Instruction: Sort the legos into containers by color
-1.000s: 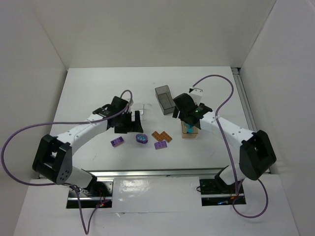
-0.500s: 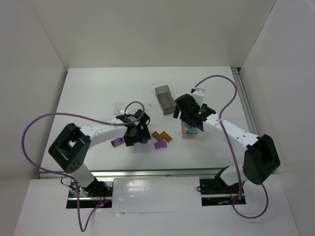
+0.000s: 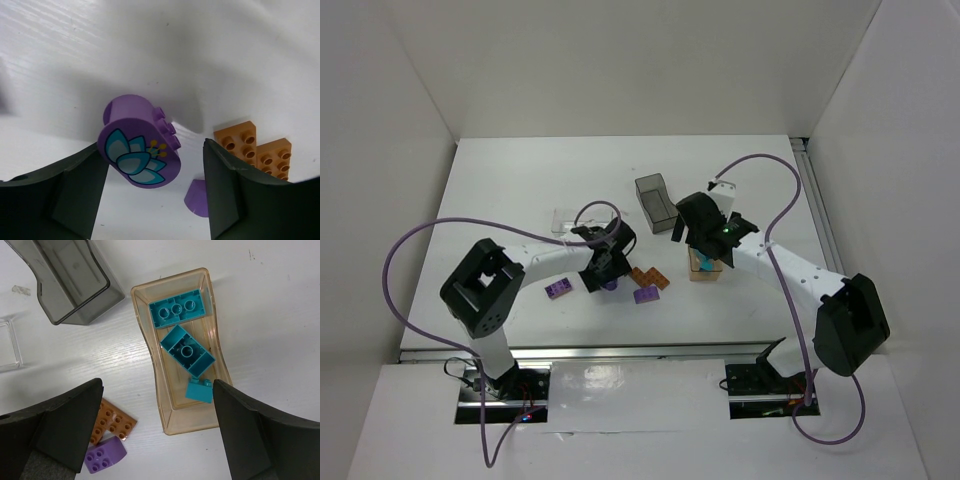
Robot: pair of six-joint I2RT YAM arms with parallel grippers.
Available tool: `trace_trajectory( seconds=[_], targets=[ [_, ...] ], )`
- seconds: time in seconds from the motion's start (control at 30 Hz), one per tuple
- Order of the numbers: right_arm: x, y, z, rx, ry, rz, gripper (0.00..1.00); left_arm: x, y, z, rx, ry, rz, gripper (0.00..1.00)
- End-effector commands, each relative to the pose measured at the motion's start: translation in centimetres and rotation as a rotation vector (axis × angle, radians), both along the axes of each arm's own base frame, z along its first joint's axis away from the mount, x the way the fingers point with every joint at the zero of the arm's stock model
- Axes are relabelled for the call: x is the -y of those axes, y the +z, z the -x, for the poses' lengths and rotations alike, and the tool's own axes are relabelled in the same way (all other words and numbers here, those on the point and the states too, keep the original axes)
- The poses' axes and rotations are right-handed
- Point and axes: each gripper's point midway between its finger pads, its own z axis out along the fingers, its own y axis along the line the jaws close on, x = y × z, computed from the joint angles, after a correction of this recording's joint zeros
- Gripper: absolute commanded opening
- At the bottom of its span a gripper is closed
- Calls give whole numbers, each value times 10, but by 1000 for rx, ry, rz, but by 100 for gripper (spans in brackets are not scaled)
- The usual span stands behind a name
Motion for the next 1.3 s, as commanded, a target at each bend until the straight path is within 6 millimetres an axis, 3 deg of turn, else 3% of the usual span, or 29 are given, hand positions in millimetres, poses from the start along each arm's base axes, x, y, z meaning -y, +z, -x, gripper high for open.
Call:
trace_trajectory(
  seconds=[0.0,0.07,0.2,0.23,0.33,0.37,0.57,0.7,0.8,0.83,0.87,0.93,1.07,1.13,1.2,1.23,1.27],
  targets=[
    [0,-2,2,0,6,10,98,6,6,-12,28,-1,-9,79],
    [-3,-5,1,-5,12,5,98,4,6,-14,36,-9,-23,74],
    [-3,-12,4,-26,18,11,98,1,2,-12,38,-76,-69,51],
    [-3,-12,4,-27,24,17,98,3,5,-14,46,-89,-68,33],
    [-1,-13,6,-35,24,24,98,5,18,-15,61,-114,-79,10],
    [-1,-13,6,-35,24,24,98,3,24,-16,70,-119,-90,9],
    [5,6,8,11,11,12,98,-23,86,-39,191,-123,-165,9],
    [9,10,9,17,7,13,98,-50,100,-63,198,-93,-153,9],
    [11,9,10,10,7,18,98,-64,99,-89,191,-85,-146,9],
    [11,9,10,10,7,18,98,-64,96,-92,173,-115,-141,9],
    [11,9,10,10,7,18,98,-65,102,-108,196,-103,-120,10],
    [9,13,9,17,7,13,98,-62,87,-117,151,-113,-99,10],
    [14,15,7,19,-1,27,98,-61,82,-137,153,-96,-90,11],
    [15,15,7,18,5,33,98,-59,79,-145,151,-91,-75,18],
    [17,15,6,18,-5,34,98,-56,72,-148,133,-107,-74,34],
    [17,18,6,18,-5,34,98,-56,72,-148,133,-107,-74,54],
    [17,18,6,18,-5,34,98,-54,71,-148,120,-112,-69,64]
  ],
)
